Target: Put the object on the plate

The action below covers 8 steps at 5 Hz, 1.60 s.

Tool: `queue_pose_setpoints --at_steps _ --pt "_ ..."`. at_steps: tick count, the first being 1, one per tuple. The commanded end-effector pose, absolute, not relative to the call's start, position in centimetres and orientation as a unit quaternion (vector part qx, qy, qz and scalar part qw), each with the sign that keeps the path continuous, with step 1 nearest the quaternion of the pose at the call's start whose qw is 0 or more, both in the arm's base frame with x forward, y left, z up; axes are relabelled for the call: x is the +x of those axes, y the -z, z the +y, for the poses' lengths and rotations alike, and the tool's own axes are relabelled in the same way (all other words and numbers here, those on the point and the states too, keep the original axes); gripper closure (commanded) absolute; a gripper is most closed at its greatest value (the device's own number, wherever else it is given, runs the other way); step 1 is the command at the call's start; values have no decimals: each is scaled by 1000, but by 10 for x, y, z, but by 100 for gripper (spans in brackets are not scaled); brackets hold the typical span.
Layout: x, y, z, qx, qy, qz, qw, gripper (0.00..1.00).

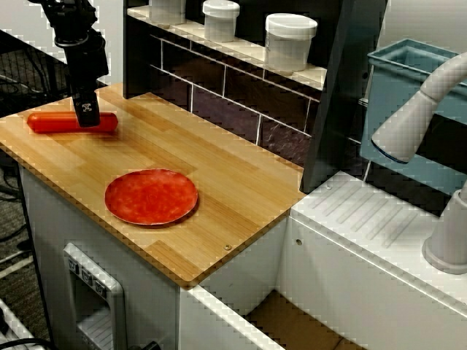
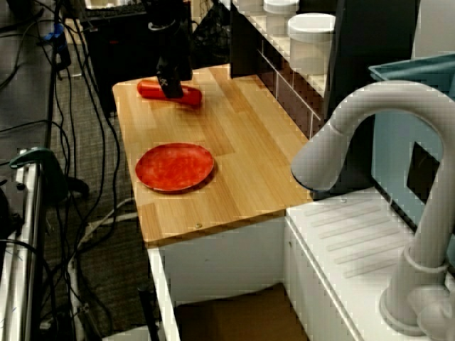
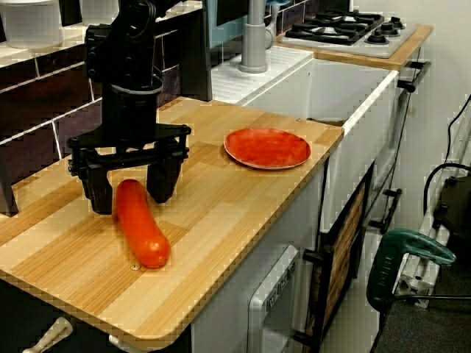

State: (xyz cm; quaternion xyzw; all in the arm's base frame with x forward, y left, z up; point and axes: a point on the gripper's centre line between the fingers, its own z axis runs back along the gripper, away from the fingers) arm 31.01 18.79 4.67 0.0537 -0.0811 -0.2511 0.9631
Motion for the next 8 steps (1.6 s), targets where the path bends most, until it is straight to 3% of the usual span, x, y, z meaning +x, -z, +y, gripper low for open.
queue_pose_setpoints --at_steps 1,6,8 --pt "310 -47 188 54 251 -81 963 0" --pt "307 -90 200 29 261 -89 961 0" --pt "307 -65 196 50 274 -67 958 0"
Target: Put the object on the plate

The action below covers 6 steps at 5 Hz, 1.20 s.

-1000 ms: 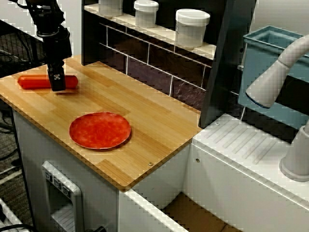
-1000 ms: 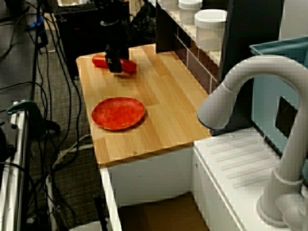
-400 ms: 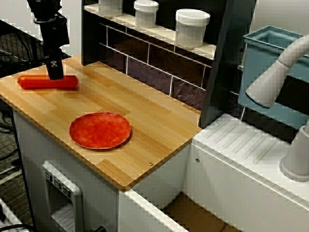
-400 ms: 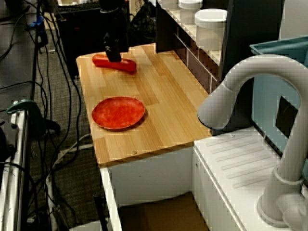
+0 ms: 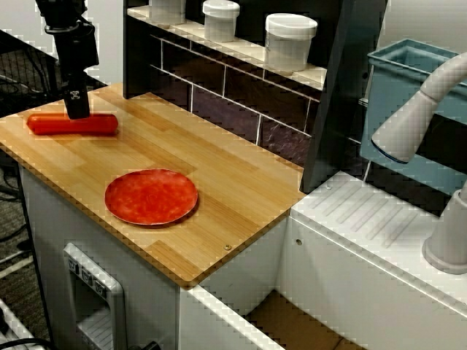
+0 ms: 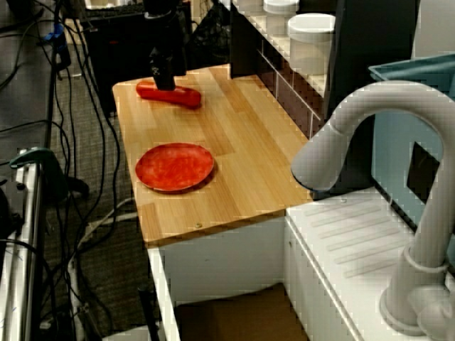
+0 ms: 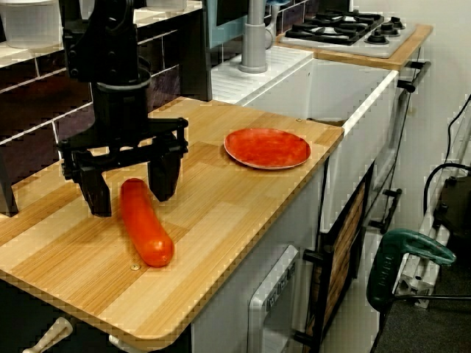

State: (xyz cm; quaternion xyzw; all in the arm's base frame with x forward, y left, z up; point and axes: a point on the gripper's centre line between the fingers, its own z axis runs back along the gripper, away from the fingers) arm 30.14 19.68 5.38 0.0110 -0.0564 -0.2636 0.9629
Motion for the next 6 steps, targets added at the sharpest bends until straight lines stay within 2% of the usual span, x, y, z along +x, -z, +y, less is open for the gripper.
queue_pose_setpoints --at_steps 1,2,3,5,6 --pt "310 -55 196 56 271 -62 959 0" --pt "309 -45 197 42 275 -56 959 100" --pt "305 -43 196 59 277 -63 957 100" --pt "305 -43 199 38 274 -51 960 100" --pt "319 -84 203 34 262 -64 962 100"
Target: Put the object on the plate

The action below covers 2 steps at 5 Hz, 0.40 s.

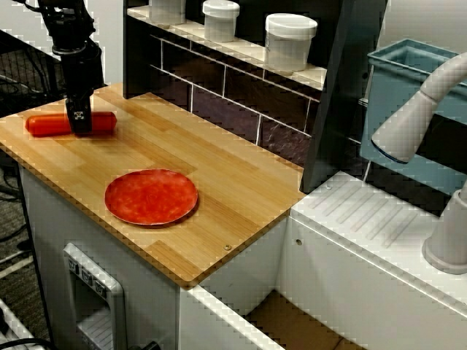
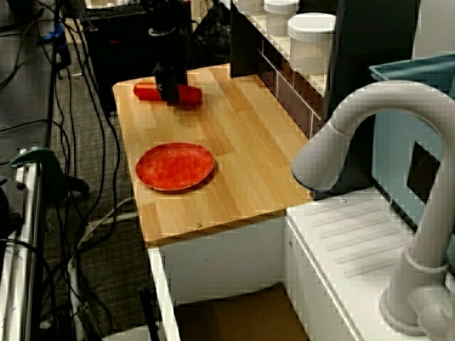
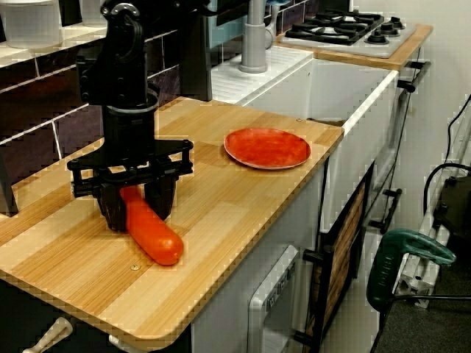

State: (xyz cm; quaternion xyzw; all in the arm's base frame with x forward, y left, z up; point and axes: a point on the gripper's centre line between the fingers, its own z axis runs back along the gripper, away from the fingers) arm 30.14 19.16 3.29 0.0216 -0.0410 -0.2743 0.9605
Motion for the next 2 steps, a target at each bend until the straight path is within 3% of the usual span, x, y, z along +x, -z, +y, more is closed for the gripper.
queue_pose_setpoints --at_steps 1,2 --pt "334 -106 189 68 250 -75 963 100" --pt "339 -123 179 43 281 -75 956 100"
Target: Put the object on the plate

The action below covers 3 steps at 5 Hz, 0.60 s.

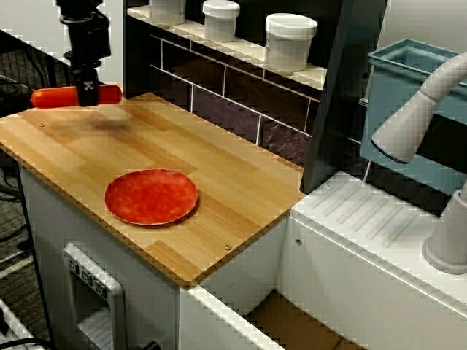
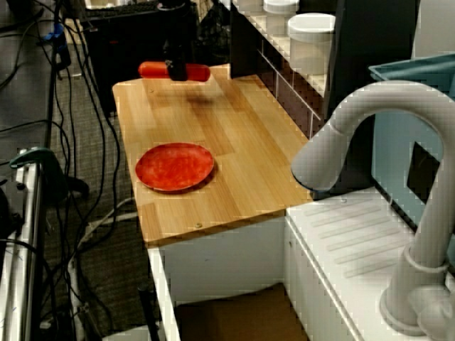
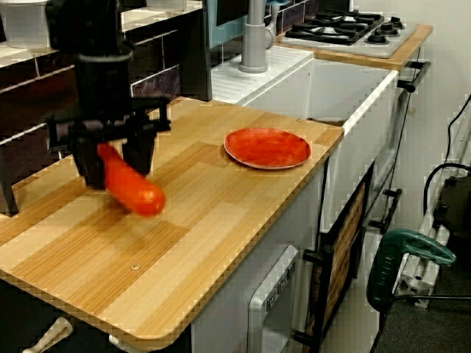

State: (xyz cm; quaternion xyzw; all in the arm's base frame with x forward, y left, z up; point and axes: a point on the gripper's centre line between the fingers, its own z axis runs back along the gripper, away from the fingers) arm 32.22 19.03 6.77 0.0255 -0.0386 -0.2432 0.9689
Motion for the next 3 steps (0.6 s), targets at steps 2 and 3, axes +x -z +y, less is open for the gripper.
queue_pose_setpoints --at_steps 2,3 --pt "301 -124 134 42 364 -84 926 100" --pt "279 -124 117 47 383 -89 918 100"
